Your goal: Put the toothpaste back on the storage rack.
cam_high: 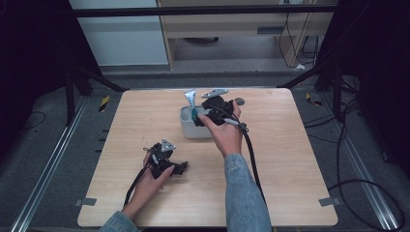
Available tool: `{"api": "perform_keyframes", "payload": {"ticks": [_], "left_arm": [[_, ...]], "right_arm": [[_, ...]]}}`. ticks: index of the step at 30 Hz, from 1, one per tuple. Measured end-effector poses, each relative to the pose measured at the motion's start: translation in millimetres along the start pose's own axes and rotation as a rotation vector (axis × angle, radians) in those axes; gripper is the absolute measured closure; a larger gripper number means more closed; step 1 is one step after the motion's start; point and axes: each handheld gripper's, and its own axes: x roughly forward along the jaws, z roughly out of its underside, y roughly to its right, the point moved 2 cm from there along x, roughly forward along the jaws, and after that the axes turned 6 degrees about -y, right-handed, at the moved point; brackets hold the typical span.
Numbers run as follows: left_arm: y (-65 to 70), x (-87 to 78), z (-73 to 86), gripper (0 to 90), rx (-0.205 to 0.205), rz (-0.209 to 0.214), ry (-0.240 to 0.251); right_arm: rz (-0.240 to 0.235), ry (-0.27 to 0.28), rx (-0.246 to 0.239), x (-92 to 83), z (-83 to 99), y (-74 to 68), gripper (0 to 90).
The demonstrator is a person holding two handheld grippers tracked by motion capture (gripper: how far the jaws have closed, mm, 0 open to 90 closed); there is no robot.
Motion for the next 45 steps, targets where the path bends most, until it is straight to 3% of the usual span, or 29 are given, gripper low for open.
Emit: {"api": "perform_keyframes", "payload": {"ticks": [13, 15, 30, 36, 45], "left_arm": [[0.1, 0.1, 0.0, 0.0, -0.001, -0.001, 0.000], [0.2, 0.1, 0.0, 0.0, -0.001, -0.001, 0.001], [0.6, 0.4, -0.2, 0.0, -0.005, -0.001, 0.003], [0.4, 0.3, -0.1, 0.0, -0.002, 0.001, 0.001], [0.2, 1.3, -1.2, 0.0, -0.005, -0.001, 0.002]], "right_arm": [[0.065, 0.002, 0.022, -20.3, 17.2, 25.0, 9.1], [0.089, 0.002, 0.024, -23.9, 23.7, 31.5, 11.4], [0.144, -0.016, 0.085, -42.1, 80.0, 87.4, 12.6], [0.150, -0.041, 0.130, -38.2, 106.4, 114.1, 13.4], [0.136, -0.090, 0.187, -19.2, 147.6, 143.5, 14.1]]}}
